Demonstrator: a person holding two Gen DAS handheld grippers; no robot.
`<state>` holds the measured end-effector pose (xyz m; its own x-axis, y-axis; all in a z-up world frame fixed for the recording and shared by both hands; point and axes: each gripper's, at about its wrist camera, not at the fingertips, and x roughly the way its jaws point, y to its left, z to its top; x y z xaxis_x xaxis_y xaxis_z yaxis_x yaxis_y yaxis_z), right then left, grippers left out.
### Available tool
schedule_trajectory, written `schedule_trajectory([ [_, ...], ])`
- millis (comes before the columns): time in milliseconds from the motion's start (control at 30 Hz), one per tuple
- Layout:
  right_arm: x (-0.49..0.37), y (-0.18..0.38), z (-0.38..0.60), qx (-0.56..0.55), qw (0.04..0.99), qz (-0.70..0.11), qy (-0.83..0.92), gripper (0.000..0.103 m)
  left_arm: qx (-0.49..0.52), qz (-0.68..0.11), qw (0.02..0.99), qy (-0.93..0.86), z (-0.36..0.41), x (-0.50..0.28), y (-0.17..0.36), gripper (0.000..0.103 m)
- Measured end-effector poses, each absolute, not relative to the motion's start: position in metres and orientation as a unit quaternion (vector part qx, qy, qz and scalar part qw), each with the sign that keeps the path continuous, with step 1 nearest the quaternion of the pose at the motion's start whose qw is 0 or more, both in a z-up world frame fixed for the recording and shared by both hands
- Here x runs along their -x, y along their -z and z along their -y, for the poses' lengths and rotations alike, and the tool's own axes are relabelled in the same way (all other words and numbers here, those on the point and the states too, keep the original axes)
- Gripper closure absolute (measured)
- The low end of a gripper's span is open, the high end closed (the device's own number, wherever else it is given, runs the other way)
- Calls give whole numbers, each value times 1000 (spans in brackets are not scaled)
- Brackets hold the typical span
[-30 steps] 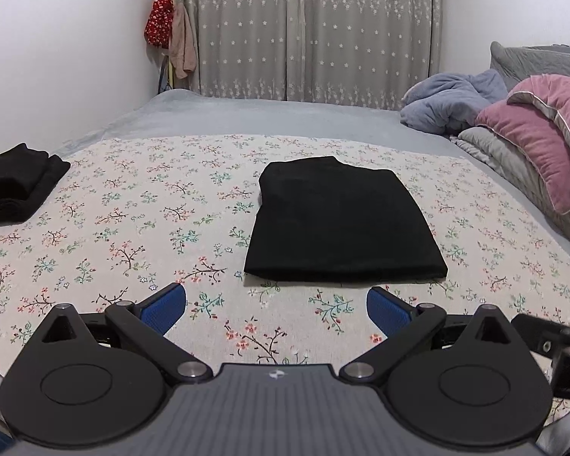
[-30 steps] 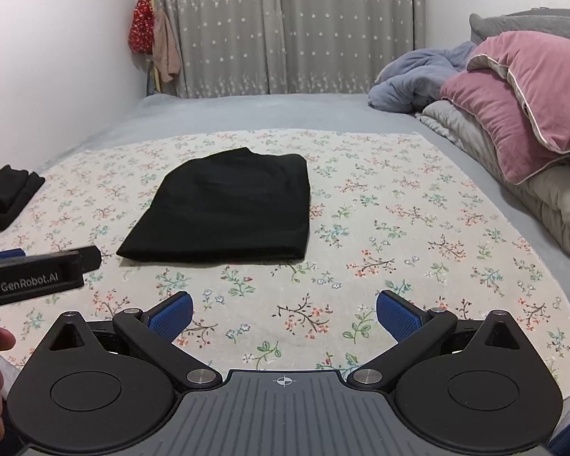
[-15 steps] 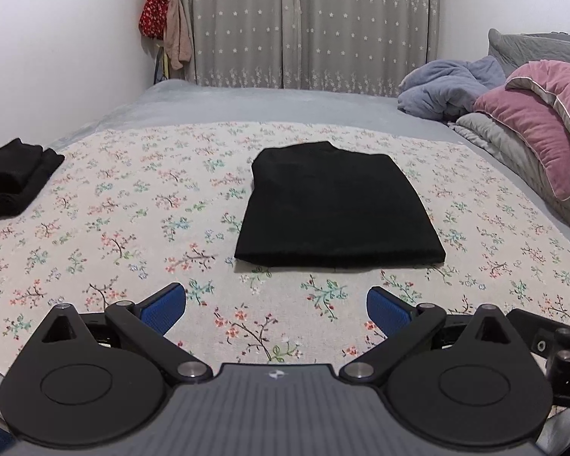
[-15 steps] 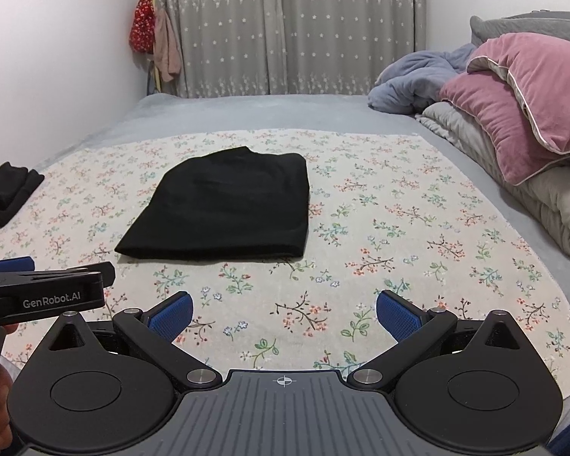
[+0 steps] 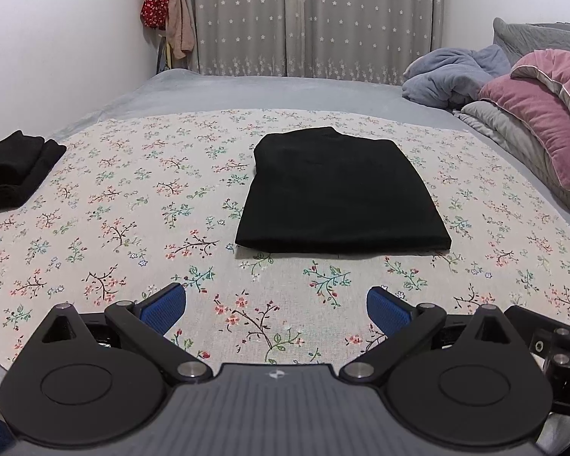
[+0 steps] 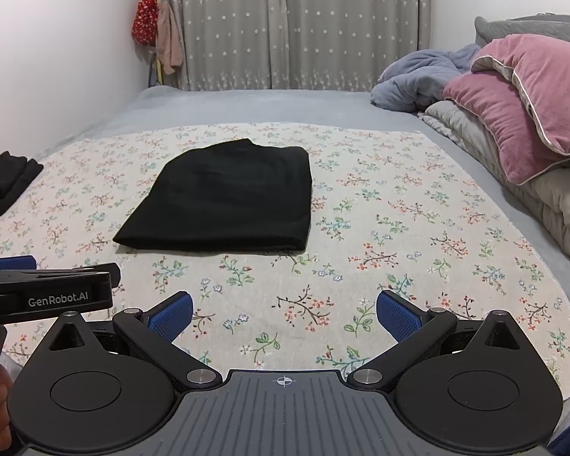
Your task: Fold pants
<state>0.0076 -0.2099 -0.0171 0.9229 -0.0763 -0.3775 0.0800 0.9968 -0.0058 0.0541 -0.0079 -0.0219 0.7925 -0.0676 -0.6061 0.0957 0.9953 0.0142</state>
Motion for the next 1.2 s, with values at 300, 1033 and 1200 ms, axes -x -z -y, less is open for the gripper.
schedule_trajectory([
  [300,-8,18,209,-2,981,-193,39,0,-29,-316,947,40,10,-52,22,0],
  [1033,-8,20,206,4,981,-191,37,0,-38,-310,949,47,13,-49,21,0],
  [1200,-8,20,206,4,981,-191,36,0,-38,-308,949,48,14,-48,21,0],
])
